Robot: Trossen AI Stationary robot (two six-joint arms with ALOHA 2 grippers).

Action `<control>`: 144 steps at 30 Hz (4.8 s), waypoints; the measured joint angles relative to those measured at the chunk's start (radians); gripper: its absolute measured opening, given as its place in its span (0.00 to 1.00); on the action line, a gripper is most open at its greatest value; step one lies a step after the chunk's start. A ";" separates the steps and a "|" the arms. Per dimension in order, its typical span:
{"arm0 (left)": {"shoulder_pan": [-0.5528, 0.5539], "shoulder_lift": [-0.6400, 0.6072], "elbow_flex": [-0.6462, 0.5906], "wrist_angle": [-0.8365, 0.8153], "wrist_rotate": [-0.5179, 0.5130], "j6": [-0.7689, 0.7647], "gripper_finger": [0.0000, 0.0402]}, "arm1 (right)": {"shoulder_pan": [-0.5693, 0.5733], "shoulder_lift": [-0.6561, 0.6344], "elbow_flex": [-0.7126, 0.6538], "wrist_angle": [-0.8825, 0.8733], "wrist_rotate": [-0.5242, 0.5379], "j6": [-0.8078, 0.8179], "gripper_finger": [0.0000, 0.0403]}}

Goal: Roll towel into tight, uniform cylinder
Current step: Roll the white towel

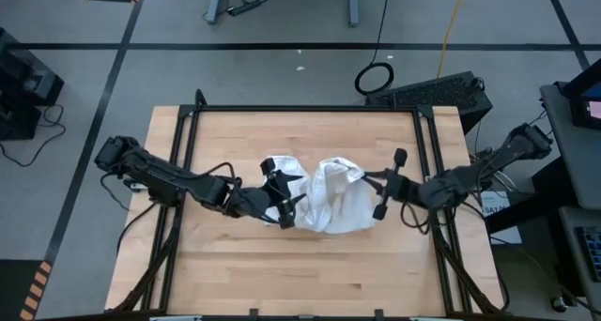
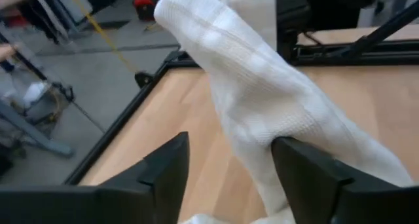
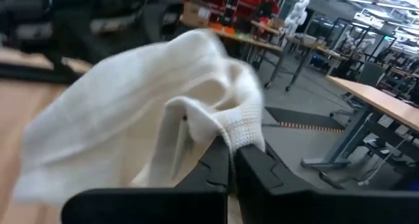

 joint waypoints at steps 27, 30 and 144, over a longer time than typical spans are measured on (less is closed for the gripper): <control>-0.020 0.183 0.001 0.691 0.139 0.384 0.68 | 0.001 0.025 0.362 -0.449 -0.054 0.096 0.02; -0.020 0.263 -0.001 0.734 0.094 0.384 0.73 | 0.002 0.037 0.362 -0.529 -0.053 0.170 0.03; -0.016 0.698 0.330 1.200 -0.390 1.165 0.01 | -0.027 0.151 0.361 -0.672 -0.079 0.457 0.04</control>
